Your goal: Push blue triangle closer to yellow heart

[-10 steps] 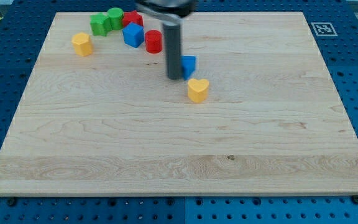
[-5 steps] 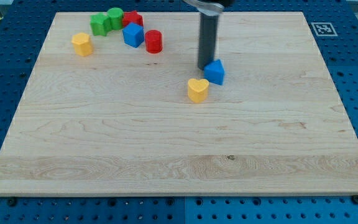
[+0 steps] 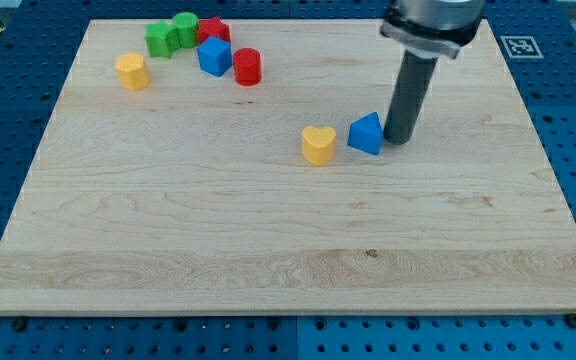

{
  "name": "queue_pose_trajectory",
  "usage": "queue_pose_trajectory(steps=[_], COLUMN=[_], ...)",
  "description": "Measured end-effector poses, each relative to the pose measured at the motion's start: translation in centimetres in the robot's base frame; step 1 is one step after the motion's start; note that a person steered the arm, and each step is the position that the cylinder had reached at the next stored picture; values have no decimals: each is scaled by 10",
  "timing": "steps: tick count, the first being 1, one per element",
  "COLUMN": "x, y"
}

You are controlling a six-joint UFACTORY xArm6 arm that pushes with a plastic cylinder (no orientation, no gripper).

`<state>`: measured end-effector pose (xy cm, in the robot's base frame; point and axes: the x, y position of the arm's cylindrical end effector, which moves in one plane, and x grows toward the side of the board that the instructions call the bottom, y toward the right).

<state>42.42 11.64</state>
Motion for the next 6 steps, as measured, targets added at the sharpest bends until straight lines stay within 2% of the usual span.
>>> queue_pose_trajectory(steps=[1,2,3,5,6], x=[-3,-39,-43,6,-10], y=[7,38,17,-30,-25])
